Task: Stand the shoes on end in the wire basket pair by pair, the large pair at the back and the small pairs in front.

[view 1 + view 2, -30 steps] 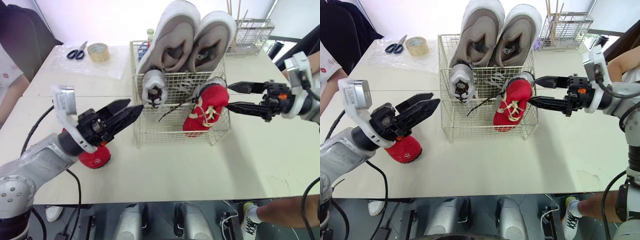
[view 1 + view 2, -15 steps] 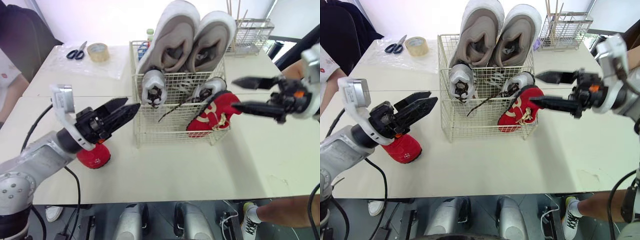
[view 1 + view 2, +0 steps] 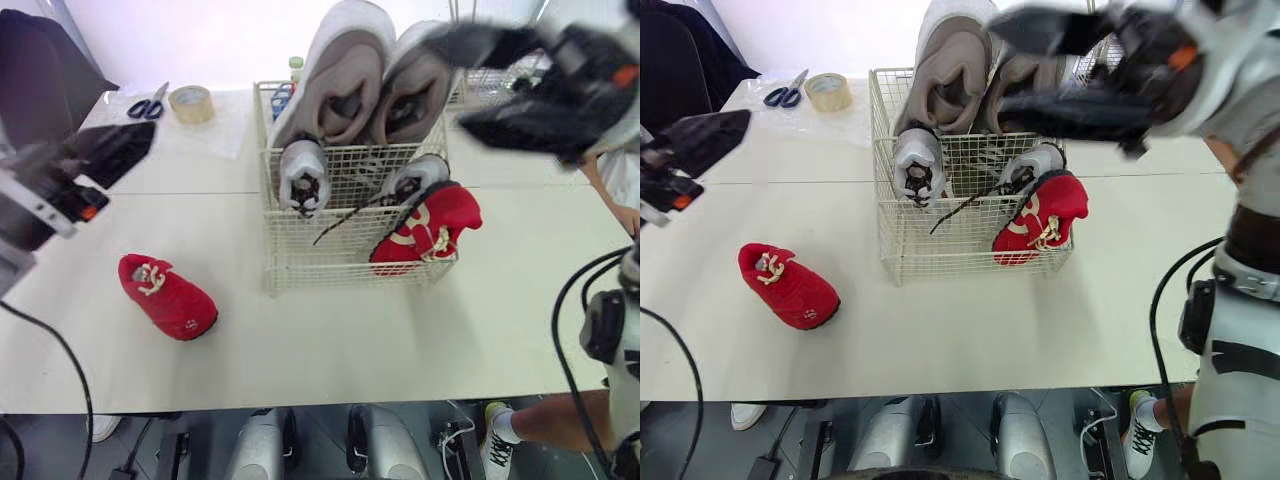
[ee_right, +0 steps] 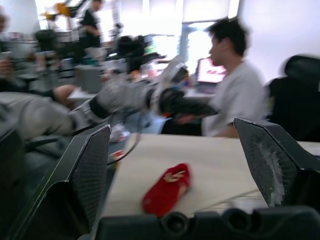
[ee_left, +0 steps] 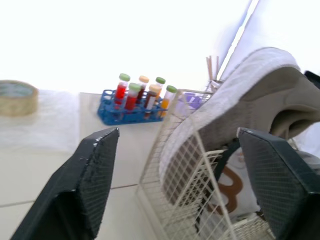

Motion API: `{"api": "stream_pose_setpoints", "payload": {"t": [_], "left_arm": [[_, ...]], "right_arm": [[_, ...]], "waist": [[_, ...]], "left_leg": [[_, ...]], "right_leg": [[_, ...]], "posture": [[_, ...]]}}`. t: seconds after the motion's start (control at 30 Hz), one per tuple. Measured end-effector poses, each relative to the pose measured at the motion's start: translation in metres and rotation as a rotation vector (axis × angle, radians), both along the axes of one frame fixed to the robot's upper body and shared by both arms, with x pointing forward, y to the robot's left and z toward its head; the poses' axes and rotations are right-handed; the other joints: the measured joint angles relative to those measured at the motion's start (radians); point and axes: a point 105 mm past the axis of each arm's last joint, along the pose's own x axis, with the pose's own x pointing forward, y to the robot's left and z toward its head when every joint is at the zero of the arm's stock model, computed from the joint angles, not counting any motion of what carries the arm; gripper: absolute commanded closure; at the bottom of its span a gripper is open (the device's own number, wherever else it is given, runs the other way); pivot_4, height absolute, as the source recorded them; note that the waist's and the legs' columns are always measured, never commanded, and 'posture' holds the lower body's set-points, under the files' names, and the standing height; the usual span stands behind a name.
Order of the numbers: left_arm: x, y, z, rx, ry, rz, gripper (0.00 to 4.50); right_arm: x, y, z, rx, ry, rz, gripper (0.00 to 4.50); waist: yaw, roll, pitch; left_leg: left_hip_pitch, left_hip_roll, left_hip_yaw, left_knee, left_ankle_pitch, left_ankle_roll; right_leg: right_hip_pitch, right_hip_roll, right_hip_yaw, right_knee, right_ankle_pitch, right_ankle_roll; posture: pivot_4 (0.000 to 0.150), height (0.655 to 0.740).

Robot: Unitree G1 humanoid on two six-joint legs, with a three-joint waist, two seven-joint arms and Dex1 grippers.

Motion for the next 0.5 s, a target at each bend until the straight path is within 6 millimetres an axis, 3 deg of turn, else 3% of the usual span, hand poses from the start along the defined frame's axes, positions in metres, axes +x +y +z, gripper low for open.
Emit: {"api": "stream_pose_setpoints", "payload": {"t": [0.1,0.17,0.23,0.37,0.5], "left_arm": [[-0.011,0.039,-0.03,0.018,0.152,0.174,0.04],[-0.027,0.066,-0.062,0.012,0.313,0.292,0.04],[-0.05,0.08,-0.089,-0.028,0.445,0.333,0.04],[-0.088,0.082,-0.121,-0.138,0.617,0.312,0.04],[-0.096,0.077,-0.128,-0.224,0.653,0.283,0.04]], "right_arm": [[-0.003,0.014,-0.016,-0.074,0.001,0.088,0.0],[-0.003,0.019,-0.023,-0.108,-0.046,0.123,0.0],[-0.004,0.023,-0.028,-0.123,-0.076,0.153,0.0],[-0.009,0.028,-0.035,-0.146,-0.117,0.222,0.0],[-0.011,0.027,-0.047,-0.198,-0.118,0.258,0.0]], "waist": [[-0.009,0.0,0.0],[-0.017,0.0,0.0],[-0.016,-0.002,0.0],[-0.009,-0.002,0.0],[-0.003,-0.004,-0.001]], "left_leg": [[0.0,0.0,0.0,0.0,0.0,0.0],[0.0,0.001,0.001,-0.001,0.0,0.0],[0.0,0.002,0.001,-0.001,0.0,-0.001],[0.0,0.002,0.0,-0.001,-0.003,-0.005],[0.0,0.001,-0.004,-0.001,-0.005,-0.002]], "right_leg": [[-0.001,0.0,0.0,0.0,0.0,0.0],[-0.002,-0.001,0.001,0.0,0.0,0.0],[-0.002,0.0,0.001,0.0,0.0,0.0],[-0.003,-0.003,0.0,0.0,0.0,-0.002],[-0.005,-0.004,-0.001,-0.003,0.0,-0.01]], "posture": [[0.15,0.7371],[0.15,0.7371],[0.15,0.7371],[0.15,0.7371],[0.15,0.7371]]}}
